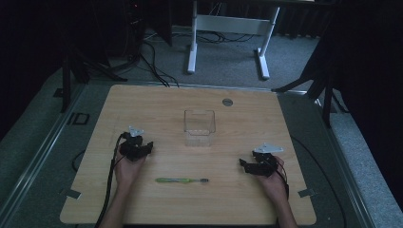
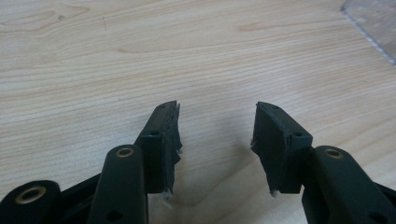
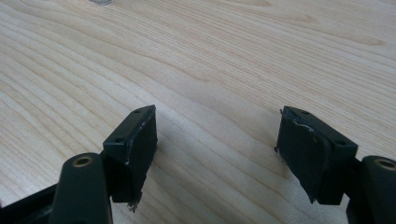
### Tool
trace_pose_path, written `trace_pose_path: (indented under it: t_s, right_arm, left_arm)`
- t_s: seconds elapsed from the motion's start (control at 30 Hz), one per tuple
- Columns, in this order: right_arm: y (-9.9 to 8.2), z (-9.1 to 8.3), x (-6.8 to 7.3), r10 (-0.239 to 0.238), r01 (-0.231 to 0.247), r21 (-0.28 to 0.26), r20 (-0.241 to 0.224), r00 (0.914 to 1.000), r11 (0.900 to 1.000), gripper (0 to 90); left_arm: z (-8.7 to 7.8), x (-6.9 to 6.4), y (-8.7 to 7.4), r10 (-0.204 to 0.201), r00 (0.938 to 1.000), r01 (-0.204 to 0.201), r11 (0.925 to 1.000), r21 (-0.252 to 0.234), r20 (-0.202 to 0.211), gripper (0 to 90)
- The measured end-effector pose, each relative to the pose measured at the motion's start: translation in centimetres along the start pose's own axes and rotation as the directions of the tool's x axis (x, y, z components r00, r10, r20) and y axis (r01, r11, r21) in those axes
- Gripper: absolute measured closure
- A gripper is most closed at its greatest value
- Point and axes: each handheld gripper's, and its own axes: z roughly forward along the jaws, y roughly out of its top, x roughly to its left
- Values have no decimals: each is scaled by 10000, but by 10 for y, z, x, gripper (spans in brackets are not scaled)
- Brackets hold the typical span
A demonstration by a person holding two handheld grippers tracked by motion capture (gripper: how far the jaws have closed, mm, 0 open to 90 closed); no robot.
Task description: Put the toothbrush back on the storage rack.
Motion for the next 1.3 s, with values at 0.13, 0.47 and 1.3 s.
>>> trace_pose_path:
  t_s: [0.13,0.47,1.3]
  right_arm:
    - [0,0,0,-5,5,4,0,10000,10000,285]
    - [0,0,0,-5,5,7,0,10000,10000,285]
    - [0,0,0,-9,9,8,0,10000,10000,285]
  left_arm:
    - [-7,0,1,93,9999,-92,9999,-68,122,502]
    - [-23,0,6,80,9983,-62,9995,-322,574,498]
    - [-58,-17,19,1158,9867,-1064,9907,-846,1143,497]
